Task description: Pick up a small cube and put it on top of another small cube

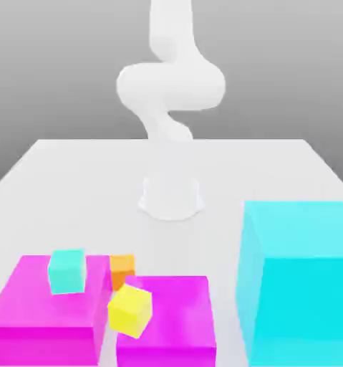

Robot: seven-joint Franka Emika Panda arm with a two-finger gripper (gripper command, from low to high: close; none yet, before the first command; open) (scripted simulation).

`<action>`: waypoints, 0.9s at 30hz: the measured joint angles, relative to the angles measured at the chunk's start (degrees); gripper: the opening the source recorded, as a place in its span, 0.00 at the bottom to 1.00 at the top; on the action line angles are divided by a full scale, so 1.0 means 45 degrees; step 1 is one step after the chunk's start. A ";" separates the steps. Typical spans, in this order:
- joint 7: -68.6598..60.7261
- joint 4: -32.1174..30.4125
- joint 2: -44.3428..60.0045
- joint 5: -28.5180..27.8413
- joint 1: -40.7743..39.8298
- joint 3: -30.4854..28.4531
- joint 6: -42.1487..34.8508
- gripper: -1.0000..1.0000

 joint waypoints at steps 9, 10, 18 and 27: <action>0.1902 0.1005 0.4235 -0.0565 -0.1445 -0.0348 0.0669 0.50; 0.2092 0.1115 0.4696 -0.0603 -0.1576 -0.0422 0.0741 0.50; 0.3340 0.1987 0.8387 -0.0510 -0.2620 -0.1186 0.1341 0.50; 0.4110 0.2966 1.2565 0.0553 -0.3866 -0.1761 0.2019 0.50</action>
